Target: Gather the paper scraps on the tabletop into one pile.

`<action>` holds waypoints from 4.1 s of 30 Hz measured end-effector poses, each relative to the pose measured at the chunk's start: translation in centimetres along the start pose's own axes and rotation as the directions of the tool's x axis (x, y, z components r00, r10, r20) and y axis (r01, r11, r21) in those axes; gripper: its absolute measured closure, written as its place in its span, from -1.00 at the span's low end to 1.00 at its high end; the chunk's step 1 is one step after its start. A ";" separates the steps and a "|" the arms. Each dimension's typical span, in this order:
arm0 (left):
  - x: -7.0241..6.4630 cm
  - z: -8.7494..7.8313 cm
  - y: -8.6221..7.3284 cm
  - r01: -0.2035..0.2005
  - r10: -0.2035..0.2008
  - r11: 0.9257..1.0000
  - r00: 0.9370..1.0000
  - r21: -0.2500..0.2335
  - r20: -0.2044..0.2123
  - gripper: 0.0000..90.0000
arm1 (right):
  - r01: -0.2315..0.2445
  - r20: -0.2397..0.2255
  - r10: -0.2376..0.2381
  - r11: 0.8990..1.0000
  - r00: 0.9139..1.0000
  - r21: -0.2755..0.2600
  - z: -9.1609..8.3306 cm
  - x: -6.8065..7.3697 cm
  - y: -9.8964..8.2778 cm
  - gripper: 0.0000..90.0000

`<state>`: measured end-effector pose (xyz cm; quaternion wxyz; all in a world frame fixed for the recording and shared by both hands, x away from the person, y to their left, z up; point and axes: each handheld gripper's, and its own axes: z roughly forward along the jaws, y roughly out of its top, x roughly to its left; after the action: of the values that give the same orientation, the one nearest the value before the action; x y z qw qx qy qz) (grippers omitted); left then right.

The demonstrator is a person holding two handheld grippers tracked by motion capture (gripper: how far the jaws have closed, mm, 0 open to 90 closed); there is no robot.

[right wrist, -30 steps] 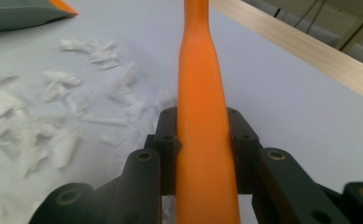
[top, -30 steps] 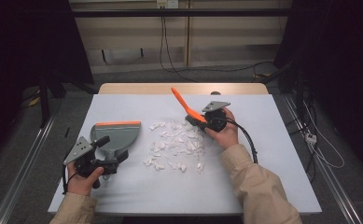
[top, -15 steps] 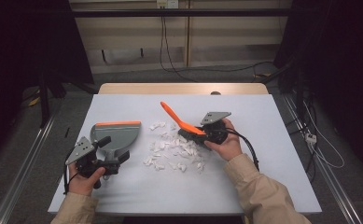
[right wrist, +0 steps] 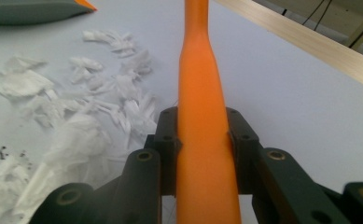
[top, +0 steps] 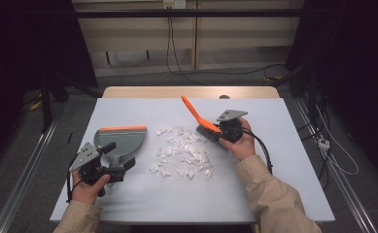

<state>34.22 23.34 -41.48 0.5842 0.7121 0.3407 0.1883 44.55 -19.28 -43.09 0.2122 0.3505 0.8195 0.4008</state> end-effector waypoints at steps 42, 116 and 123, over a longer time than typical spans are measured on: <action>0.1 -0.6 0.2 -0.001 0.001 1.000 1.000 -0.014 -0.017 -0.93 | -0.051 -0.061 0.062 0.985 0.996 0.164 -2.9 1.1 4.0 0.58; 0.4 -0.8 -0.1 0.009 -0.009 1.000 0.999 -0.008 -0.050 -0.93 | 0.306 -0.236 -0.282 0.950 0.930 0.069 9.7 5.2 9.3 0.58; 0.5 -0.9 -0.2 0.012 -0.012 1.000 0.998 -0.008 -0.055 -0.93 | 0.375 -0.330 -0.337 0.925 0.881 0.056 7.6 6.5 8.4 0.58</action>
<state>33.87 24.37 -41.50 0.5786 0.7023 0.3602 0.2055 48.43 -6.96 -41.28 0.1278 0.1372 0.9154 0.3562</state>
